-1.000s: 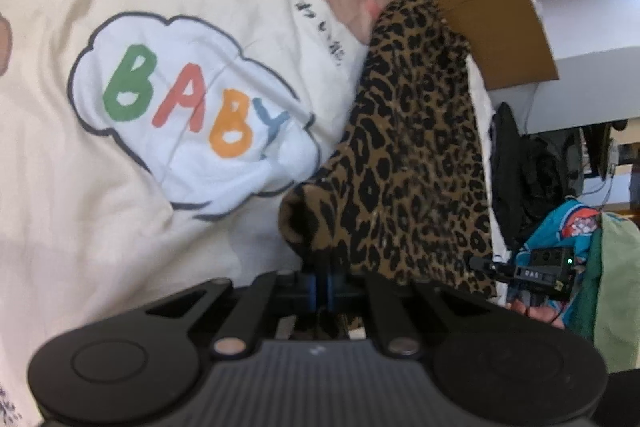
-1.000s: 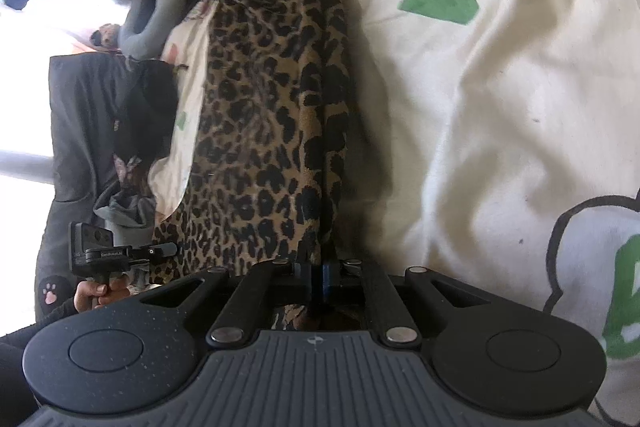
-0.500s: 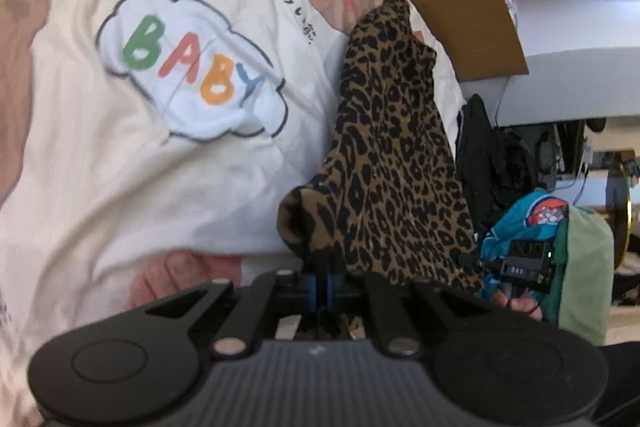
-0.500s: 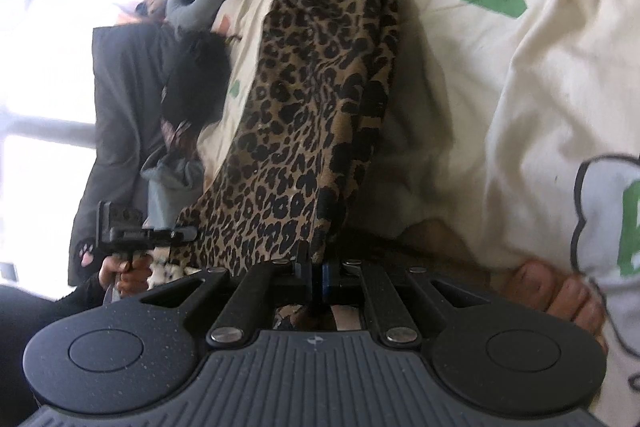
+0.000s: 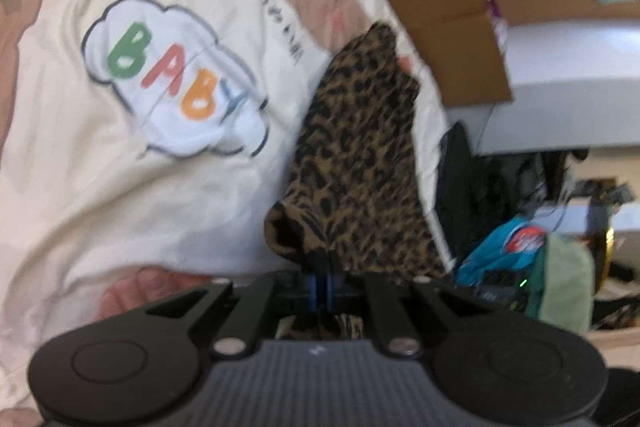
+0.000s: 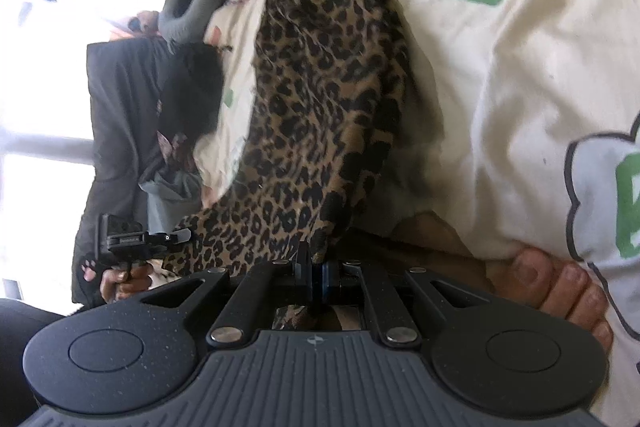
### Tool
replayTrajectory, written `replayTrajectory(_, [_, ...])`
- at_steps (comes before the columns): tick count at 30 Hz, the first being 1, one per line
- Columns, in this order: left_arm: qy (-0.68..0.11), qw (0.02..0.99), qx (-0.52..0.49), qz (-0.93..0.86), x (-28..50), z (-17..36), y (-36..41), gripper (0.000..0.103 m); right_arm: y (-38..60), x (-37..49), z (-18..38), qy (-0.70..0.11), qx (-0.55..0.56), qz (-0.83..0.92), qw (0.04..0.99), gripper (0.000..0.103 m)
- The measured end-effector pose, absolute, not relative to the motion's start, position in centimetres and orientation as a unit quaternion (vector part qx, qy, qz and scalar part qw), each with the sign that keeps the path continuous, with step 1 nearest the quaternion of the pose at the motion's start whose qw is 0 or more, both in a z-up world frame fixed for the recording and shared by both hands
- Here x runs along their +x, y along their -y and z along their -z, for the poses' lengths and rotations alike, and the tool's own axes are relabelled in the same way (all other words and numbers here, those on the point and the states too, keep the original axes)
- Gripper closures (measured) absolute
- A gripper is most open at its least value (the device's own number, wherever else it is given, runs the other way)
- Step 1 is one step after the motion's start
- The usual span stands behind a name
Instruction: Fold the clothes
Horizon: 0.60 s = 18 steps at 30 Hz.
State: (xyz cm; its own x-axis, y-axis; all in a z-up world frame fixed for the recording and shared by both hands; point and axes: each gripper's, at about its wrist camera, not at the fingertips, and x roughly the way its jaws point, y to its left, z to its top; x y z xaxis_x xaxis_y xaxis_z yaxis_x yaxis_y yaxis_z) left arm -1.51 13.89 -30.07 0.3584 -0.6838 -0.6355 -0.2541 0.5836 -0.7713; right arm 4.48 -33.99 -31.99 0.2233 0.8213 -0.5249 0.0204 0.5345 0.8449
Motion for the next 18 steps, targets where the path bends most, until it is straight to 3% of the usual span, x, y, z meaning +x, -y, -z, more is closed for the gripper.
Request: replayTrajectory(18, [-0.462,0.754,-0.443,0.146,4.6,26.9,-14.6,0.098,35.0,8.4,29.9,-0.479,0.414,-0.261,0.729,0.101])
